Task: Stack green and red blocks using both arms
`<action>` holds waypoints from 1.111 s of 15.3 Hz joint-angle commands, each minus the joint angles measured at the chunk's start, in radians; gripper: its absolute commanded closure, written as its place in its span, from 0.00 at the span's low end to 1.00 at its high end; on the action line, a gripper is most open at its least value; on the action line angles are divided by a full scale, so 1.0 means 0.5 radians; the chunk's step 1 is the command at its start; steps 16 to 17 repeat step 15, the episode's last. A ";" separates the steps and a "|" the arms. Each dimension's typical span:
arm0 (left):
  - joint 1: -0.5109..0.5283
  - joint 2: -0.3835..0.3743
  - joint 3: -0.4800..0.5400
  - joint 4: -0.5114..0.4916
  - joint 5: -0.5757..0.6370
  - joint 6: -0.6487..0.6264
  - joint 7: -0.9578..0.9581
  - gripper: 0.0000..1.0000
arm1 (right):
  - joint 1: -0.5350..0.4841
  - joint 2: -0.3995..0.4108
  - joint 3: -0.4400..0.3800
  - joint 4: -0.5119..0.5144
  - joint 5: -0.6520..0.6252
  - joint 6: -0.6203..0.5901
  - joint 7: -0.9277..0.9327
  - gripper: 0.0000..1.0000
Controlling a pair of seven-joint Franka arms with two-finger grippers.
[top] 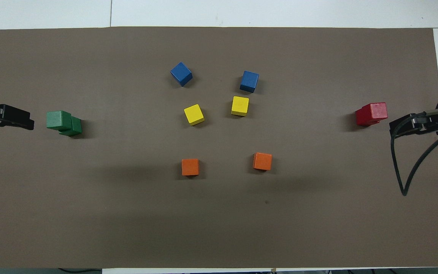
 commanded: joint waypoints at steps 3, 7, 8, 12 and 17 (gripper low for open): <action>0.007 -0.033 -0.021 -0.029 -0.005 -0.023 -0.018 0.00 | -0.007 0.001 -0.008 0.015 0.008 0.062 0.113 0.00; 0.004 -0.033 -0.018 -0.026 -0.005 -0.014 -0.018 0.00 | -0.007 0.001 -0.008 0.012 0.094 0.074 0.187 0.00; 0.004 -0.033 -0.018 -0.026 -0.005 -0.014 -0.018 0.00 | -0.004 0.001 -0.008 0.012 0.094 0.071 0.187 0.00; 0.001 -0.033 -0.018 -0.026 -0.005 -0.014 -0.018 0.00 | -0.004 0.004 -0.011 0.012 0.097 0.077 0.184 0.00; -0.002 -0.033 -0.015 -0.019 -0.005 0.005 -0.018 0.00 | 0.003 0.004 -0.020 0.012 0.097 0.074 0.184 0.00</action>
